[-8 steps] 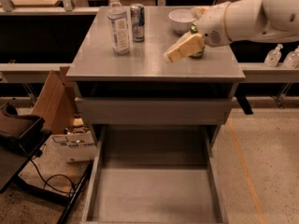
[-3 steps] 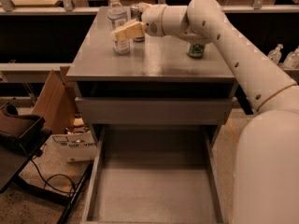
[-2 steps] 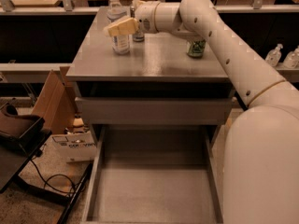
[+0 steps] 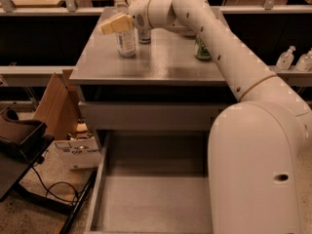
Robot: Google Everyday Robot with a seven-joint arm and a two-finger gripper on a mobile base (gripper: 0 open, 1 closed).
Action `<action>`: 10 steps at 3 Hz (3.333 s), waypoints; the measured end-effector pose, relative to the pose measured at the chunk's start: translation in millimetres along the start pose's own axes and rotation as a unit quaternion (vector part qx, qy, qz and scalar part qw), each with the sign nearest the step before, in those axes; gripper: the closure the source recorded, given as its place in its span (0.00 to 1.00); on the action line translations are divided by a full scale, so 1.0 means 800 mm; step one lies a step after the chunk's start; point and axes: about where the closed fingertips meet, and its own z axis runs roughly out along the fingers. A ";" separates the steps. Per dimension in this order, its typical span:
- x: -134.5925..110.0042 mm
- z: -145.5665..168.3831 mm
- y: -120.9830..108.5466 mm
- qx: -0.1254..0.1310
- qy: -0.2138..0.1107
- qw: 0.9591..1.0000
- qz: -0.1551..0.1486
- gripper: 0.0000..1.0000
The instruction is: Place blue plastic bottle into middle drawer
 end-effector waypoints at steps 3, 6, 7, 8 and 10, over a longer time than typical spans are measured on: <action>0.016 0.024 -0.005 0.002 0.013 1.000 0.007 0.65; -0.010 0.008 0.029 -0.011 0.018 1.000 -0.013 1.00; -0.084 -0.063 0.083 0.009 0.001 0.997 -0.070 1.00; -0.101 -0.120 0.139 0.025 -0.008 0.995 -0.099 1.00; 0.015 -0.188 0.233 0.001 0.005 0.996 -0.089 1.00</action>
Offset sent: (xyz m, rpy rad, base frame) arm 0.0124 0.0065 -0.0118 -0.0162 0.0179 -0.0155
